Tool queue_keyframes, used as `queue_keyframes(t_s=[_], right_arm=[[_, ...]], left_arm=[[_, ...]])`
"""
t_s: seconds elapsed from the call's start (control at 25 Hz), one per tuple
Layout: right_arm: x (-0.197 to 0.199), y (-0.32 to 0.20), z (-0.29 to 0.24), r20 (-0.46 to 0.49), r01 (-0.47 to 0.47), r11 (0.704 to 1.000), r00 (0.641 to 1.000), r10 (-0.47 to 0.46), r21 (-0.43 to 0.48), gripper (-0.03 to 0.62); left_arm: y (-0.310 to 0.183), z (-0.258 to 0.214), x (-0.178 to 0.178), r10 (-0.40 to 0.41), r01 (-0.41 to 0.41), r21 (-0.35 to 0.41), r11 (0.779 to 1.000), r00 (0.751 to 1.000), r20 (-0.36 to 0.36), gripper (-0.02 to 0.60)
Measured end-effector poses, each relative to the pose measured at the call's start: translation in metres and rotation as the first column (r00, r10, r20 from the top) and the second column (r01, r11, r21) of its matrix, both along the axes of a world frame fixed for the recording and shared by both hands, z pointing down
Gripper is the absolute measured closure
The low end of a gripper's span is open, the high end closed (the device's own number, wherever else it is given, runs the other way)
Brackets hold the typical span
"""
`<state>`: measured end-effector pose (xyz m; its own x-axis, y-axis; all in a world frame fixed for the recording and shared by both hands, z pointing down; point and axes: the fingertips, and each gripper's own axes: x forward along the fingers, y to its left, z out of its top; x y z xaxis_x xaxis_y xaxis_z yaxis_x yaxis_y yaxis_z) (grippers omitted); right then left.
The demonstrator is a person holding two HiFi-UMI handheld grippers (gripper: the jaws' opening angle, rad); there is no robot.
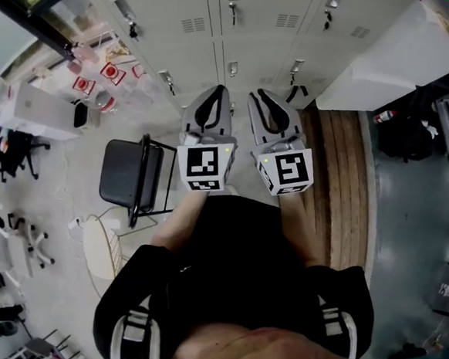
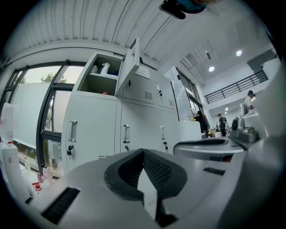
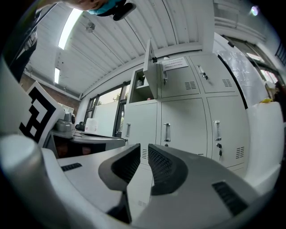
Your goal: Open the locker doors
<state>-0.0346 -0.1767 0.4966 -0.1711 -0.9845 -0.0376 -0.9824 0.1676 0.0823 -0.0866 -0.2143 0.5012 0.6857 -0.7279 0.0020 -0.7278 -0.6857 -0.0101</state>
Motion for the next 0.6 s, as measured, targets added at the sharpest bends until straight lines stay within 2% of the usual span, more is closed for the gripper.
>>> queue_keyframes(t_s=[0.6], right_arm=[[-0.012, -0.011, -0.017, 0.027, -0.103, 0.995, 0.994, 0.103, 0.011, 0.530]], left_arm=[[-0.019, -0.029, -0.013, 0.089, -0.088, 0.016, 0.996, 0.996, -0.004, 0.572]])
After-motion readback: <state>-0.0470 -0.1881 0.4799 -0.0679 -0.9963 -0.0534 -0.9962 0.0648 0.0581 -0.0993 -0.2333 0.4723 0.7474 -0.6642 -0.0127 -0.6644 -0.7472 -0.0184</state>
